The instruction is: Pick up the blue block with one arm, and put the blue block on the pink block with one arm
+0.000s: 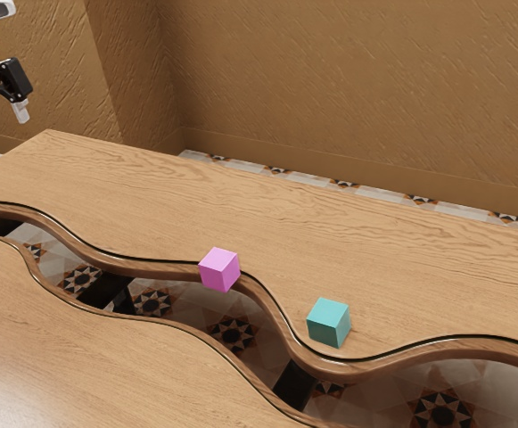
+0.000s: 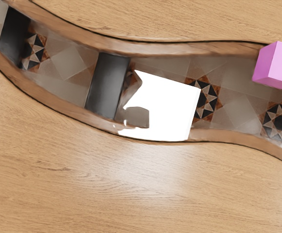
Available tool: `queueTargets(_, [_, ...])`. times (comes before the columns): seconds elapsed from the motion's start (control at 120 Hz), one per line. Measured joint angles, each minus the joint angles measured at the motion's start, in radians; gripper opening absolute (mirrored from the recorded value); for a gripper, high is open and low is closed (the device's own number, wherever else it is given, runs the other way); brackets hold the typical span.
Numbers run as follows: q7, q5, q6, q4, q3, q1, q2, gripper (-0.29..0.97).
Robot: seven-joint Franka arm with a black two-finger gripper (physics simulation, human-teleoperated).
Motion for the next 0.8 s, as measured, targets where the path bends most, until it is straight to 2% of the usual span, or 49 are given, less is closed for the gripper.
queueTargets(0.092, [0.001,0.001,-0.001,0.007,-0.002,0.001,-0.002,0.68])
queueTargets(0.133, [0.001,0.012,-0.022,0.128,-0.039,0.029,-0.018,0.68])
queueTargets(0.15, [0.000,0.016,-0.037,0.180,-0.082,0.060,-0.029,0.68])
queueTargets(0.175, [-0.007,0.021,-0.061,0.220,-0.200,0.123,-0.075,0.68])
queueTargets(0.208, [-0.017,0.025,-0.085,0.216,-0.355,0.095,-0.123,0.68])
queueTargets(0.25, [-0.034,0.016,-0.067,0.056,-0.524,0.031,-0.177,0.67])
queueTargets(0.333, [-0.076,-0.014,0.061,-0.352,-0.750,0.000,-0.265,0.67])
queueTargets(0.383, [-0.107,-0.040,0.168,-0.536,-0.872,-0.004,-0.259,0.67])
queueTargets(0.442, [-0.145,-0.065,0.283,-0.637,-0.976,-0.006,-0.215,0.68])
queueTargets(0.5, [-0.188,-0.079,0.382,-0.671,-1.026,-0.007,-0.148,0.68])
queueTargets(0.575, [-0.256,-0.080,0.512,-0.685,-1.045,0.022,-0.080,0.68])
queueTargets(0.675, [-0.337,-0.050,0.676,-0.699,-1.050,0.071,-0.064,0.68])
queueTargets(0.8, [-0.435,-0.033,0.863,-0.786,-1.052,0.121,-0.065,0.68])
